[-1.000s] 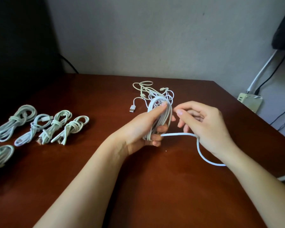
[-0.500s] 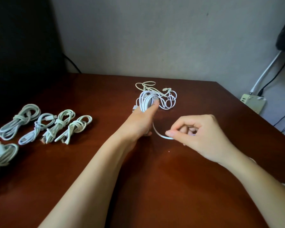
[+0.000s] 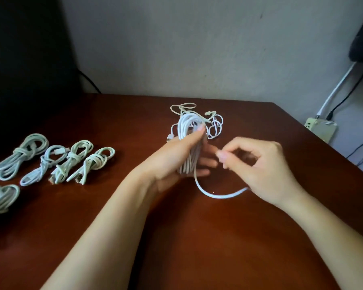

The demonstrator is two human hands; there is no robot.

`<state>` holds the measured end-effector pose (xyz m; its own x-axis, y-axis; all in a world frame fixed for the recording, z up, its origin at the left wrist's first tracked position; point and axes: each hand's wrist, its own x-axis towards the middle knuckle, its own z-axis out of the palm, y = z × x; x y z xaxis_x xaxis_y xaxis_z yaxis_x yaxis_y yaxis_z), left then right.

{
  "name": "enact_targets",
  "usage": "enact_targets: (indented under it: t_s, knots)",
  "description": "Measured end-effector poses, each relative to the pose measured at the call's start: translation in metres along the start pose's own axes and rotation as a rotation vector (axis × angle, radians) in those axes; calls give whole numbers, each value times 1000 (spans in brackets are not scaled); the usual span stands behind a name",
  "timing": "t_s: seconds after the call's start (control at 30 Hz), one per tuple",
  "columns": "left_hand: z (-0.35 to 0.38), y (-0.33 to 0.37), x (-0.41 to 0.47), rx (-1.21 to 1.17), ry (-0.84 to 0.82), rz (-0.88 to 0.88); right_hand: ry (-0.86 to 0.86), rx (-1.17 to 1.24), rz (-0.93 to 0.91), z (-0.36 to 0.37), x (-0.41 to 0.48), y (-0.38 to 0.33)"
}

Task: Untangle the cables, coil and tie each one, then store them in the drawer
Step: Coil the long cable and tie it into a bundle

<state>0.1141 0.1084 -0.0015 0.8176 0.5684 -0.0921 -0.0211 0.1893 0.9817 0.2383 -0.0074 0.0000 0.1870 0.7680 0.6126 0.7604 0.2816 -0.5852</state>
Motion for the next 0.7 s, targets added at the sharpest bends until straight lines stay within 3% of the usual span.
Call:
enact_targets:
  t_s: [0.17, 0.3, 0.53, 0.7]
  knots:
    - [10, 2, -9, 37, -351, -129, 223, 42, 72, -6, 7, 4]
    - [16, -5, -10, 110, -464, -258, 22, -57, 94, -8, 7, 3]
    - [18, -8, -12, 232, -569, -332, -261, -203, 90, -10, 3, 1]
    - [18, -5, -14, 266, -583, -319, -256, -220, 19, -12, 2, 3]
